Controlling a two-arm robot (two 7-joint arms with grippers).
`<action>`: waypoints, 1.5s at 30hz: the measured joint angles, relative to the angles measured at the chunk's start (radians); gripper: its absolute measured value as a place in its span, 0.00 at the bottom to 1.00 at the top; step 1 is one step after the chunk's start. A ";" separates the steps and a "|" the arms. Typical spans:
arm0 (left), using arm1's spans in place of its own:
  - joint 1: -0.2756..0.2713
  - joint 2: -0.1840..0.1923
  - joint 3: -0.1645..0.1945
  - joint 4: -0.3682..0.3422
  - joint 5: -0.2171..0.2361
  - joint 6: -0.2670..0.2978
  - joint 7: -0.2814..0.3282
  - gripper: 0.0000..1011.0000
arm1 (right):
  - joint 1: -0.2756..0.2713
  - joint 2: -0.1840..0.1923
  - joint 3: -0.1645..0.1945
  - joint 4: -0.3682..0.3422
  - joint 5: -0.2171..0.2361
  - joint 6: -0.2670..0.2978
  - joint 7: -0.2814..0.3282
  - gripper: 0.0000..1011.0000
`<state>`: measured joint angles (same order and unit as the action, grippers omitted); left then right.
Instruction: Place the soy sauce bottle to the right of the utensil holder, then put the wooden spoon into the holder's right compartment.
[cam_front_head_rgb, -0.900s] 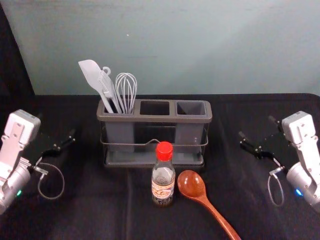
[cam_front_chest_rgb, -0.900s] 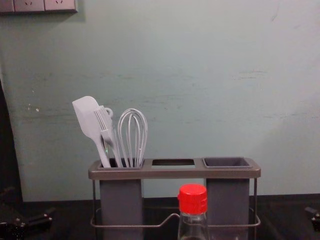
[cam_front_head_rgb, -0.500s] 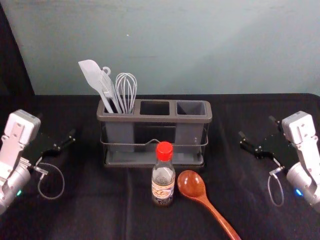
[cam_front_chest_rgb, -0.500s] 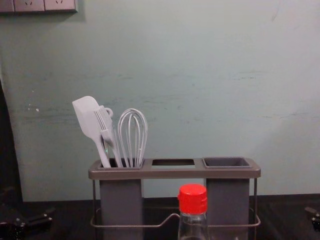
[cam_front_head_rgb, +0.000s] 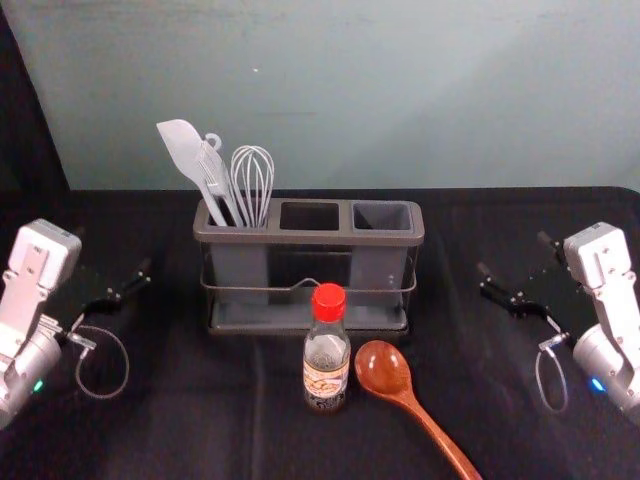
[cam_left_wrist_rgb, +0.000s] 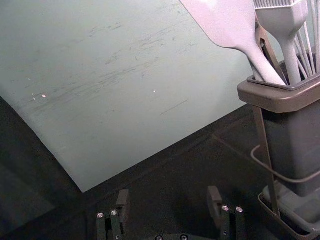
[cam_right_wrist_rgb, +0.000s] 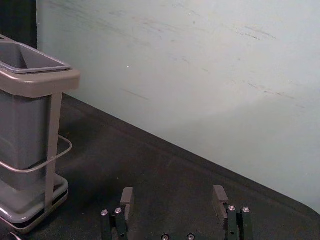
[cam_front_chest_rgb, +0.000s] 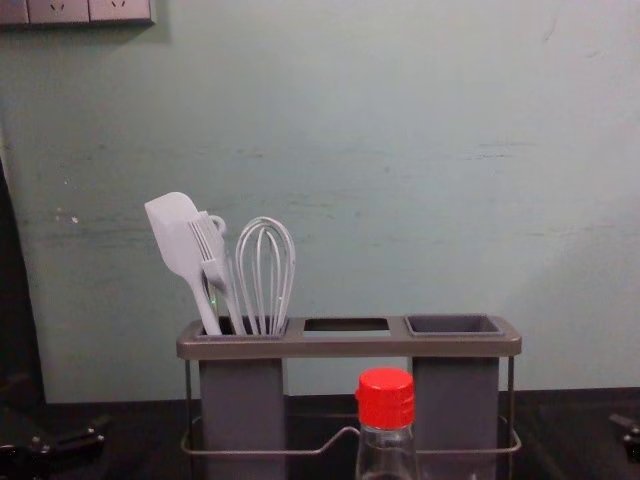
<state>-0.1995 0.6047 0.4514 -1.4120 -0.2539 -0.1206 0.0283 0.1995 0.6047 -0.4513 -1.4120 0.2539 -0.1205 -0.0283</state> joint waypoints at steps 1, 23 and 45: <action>0.000 0.000 0.000 0.000 0.000 0.000 0.000 1.00 | 0.000 0.000 0.000 0.000 0.000 0.000 0.000 0.99; 0.000 0.000 0.000 0.000 0.000 0.000 0.000 1.00 | -0.017 0.006 0.005 -0.024 -0.059 -0.049 -0.023 0.99; 0.000 0.000 0.000 0.000 0.000 0.000 0.000 1.00 | -0.225 0.045 0.118 -0.246 0.132 -0.241 0.106 0.99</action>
<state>-0.1995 0.6047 0.4514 -1.4120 -0.2539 -0.1205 0.0283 -0.0251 0.6493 -0.3329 -1.6585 0.3857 -0.3620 0.0782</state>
